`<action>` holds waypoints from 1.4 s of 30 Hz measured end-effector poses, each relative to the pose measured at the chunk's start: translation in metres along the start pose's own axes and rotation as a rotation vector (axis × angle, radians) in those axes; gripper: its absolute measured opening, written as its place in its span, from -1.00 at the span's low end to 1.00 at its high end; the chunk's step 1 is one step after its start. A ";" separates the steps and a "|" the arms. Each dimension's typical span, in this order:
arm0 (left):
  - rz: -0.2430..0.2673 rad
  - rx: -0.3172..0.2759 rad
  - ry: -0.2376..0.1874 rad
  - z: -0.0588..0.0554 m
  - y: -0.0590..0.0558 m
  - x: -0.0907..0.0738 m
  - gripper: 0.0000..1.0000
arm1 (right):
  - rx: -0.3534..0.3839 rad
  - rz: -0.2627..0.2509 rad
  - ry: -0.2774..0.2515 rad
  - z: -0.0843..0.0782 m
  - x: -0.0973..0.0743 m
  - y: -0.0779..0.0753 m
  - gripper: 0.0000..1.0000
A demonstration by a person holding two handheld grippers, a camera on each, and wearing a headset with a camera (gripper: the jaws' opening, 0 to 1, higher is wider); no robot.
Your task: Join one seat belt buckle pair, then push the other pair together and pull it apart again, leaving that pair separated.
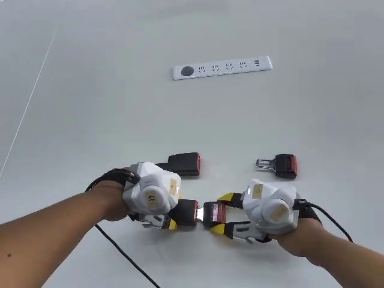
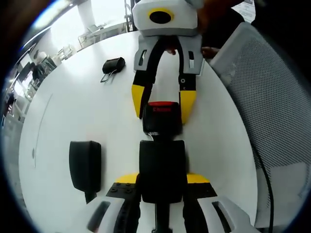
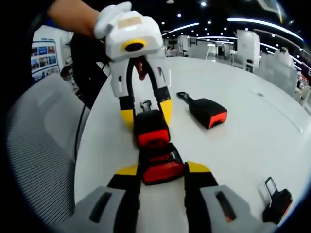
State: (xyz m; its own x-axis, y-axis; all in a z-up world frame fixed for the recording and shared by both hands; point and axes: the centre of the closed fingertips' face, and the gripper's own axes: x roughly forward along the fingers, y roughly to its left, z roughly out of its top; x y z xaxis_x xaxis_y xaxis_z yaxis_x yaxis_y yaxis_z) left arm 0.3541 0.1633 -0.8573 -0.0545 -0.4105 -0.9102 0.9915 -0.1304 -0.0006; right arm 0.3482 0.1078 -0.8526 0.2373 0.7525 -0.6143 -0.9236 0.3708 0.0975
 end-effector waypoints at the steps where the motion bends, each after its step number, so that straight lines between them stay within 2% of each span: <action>1: -0.001 0.003 0.003 0.000 0.000 0.000 -0.32 | 0.001 0.000 0.003 0.000 0.000 0.000 -0.32; 3: -0.003 0.009 0.012 0.001 0.000 0.000 -0.32 | 0.008 0.003 0.007 0.002 0.003 -0.001 -0.32; 4: -0.015 0.047 0.014 0.001 0.000 0.001 -0.32 | -0.021 0.006 0.029 0.000 0.003 -0.002 -0.32; 5: -0.009 0.015 0.019 0.000 -0.001 0.000 -0.32 | -0.004 0.005 0.021 0.001 0.003 -0.002 -0.32; 14: -0.011 0.019 0.000 0.000 0.000 0.000 -0.31 | 0.002 -0.003 0.025 0.002 0.003 -0.003 -0.32; 20: -0.004 -0.011 -0.030 -0.002 0.000 -0.001 -0.31 | -0.018 -0.003 0.027 0.002 0.004 -0.003 -0.32; 23: 0.001 -0.020 -0.057 -0.002 0.000 -0.001 -0.31 | -0.024 -0.008 0.015 0.000 0.002 -0.003 -0.33; 24: 0.009 -0.046 -0.090 -0.001 0.001 -0.002 -0.31 | -0.024 -0.004 0.009 -0.001 0.002 -0.003 -0.33; 26: 0.022 -0.065 -0.122 -0.002 0.001 -0.003 -0.32 | -0.031 0.001 -0.001 -0.001 0.002 -0.003 -0.33; 29: 0.023 -0.068 -0.136 -0.002 0.001 -0.003 -0.32 | -0.052 0.000 -0.007 0.000 0.002 -0.002 -0.34; 31: 0.023 -0.083 -0.160 -0.002 0.002 -0.004 -0.31 | -0.072 0.000 -0.010 0.000 0.001 -0.002 -0.34; 33: 0.025 -0.082 -0.182 -0.002 0.001 -0.004 -0.31 | -0.130 -0.009 -0.002 0.000 0.001 -0.002 -0.35; 38: 0.024 -0.080 -0.199 -0.001 0.002 -0.004 -0.32 | -0.130 -0.013 -0.019 0.000 0.000 -0.002 -0.35; 42: 0.033 -0.102 -0.233 -0.001 0.002 -0.005 -0.31 | -0.129 -0.004 -0.028 -0.001 0.000 -0.003 -0.35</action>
State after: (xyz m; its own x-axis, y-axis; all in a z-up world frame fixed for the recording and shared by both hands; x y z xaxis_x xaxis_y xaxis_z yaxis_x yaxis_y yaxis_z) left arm 0.3562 0.1662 -0.8537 -0.0356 -0.6116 -0.7904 0.9993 -0.0263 -0.0247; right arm 0.3507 0.1063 -0.8538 0.2480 0.7666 -0.5923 -0.9532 0.3023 -0.0079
